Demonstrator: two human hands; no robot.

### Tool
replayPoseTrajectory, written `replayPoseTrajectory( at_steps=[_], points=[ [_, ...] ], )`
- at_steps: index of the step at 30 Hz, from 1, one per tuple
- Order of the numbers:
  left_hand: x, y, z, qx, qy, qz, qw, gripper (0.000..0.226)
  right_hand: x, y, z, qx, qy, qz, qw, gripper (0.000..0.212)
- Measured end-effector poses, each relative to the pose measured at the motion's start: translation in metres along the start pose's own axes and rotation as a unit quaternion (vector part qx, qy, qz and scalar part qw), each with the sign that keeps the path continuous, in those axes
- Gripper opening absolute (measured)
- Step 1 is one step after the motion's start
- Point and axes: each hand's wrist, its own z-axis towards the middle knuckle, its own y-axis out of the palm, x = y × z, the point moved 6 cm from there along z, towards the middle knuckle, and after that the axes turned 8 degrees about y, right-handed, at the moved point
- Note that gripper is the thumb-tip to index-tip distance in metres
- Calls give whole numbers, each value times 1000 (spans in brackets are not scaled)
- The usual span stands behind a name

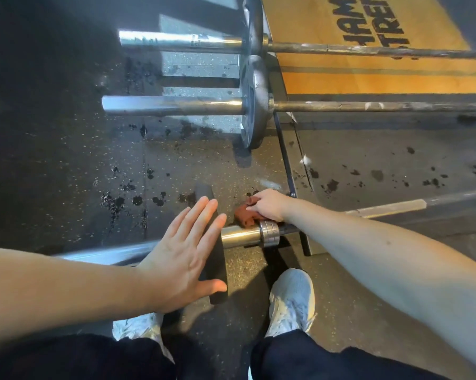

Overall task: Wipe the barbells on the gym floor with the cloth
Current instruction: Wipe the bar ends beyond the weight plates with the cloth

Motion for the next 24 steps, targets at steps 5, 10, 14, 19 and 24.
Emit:
replayPoseTrajectory(
  at_steps=[5, 10, 14, 19, 24],
  points=[
    [6, 4, -3, -9, 12, -3, 1000, 108, 5, 3, -4, -23, -19, -26, 999, 35],
    [-8, 4, 12, -65, 4, -20, 998, 112, 15, -1, -44, 103, -165, 28, 980, 30],
    [-30, -2, 26, -117, -20, -40, 992, 118, 36, 18, -74, 248, -268, -4, 931, 50],
    [-69, -13, 49, -150, -43, -86, 984, 128, 56, 43, -81, 315, -321, -41, 892, 43],
    [-112, -25, 63, -105, -73, -154, 980, 119, 49, 44, -77, 321, -318, -48, 891, 42]
  ],
)
